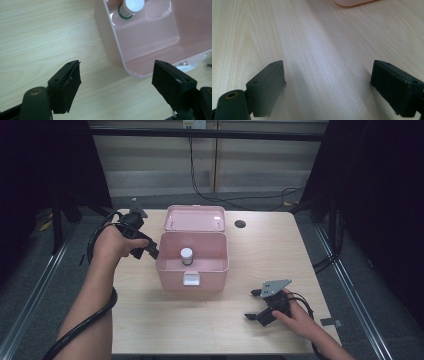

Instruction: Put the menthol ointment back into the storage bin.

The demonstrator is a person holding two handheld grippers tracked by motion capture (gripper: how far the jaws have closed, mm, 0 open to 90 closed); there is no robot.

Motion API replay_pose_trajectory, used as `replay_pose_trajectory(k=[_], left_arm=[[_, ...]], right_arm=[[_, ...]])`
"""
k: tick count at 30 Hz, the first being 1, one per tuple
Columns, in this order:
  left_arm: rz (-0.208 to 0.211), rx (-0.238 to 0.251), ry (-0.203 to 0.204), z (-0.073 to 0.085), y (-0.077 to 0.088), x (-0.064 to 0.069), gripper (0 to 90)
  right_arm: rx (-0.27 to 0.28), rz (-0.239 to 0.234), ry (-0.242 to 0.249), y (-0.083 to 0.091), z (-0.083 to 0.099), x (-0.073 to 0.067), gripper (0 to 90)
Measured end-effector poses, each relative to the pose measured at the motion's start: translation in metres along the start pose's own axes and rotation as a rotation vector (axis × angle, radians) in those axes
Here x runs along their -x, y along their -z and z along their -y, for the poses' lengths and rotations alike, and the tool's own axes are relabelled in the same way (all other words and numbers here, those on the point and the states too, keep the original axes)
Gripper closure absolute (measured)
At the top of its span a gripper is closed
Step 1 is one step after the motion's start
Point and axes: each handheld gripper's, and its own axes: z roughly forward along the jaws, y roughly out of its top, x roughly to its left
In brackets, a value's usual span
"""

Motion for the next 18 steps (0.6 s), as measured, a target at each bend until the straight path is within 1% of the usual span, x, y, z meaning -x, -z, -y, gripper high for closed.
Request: replay_pose_trajectory(k=[4,5,7,9,10,15,16,18], left_arm=[[0.005,0.008,-0.015,0.009,0.0,-0.005,22.6],[0.009,0.014,-0.012,0.012,0.0,-0.007,22.7],[0.007,0.007,-0.021,0.017,-0.001,-0.01,22.8],[0.012,0.016,-0.019,0.023,-0.002,-0.013,22.8],[0.015,0.015,-0.026,0.025,-0.002,-0.015,22.8],[0.023,0.018,-0.033,0.039,-0.004,-0.021,22.8],[0.021,0.022,-0.029,0.042,-0.005,-0.022,22.8],[0.021,0.017,-0.033,0.047,-0.008,-0.024,22.8]], right_arm=[[0.0,0.0,0.0,0.0,0.0,0.0,11.4],[0.0,0.0,0.0,0.0,0.0,0.0,11.4],[0.0,0.0,0.0,0.0,0.0,0.0,11.4],[0.0,0.0,0.0,0.0,0.0,0.0,11.4],[-0.001,0.001,0.0,0.0,0.0,0.0,11.4],[-0.001,0.0,-0.002,0.0,0.0,0.0,11.4],[-0.001,0.001,-0.001,0.0,0.0,0.0,11.4],[0.001,0.001,-0.002,0.0,0.0,0.0,11.4]])
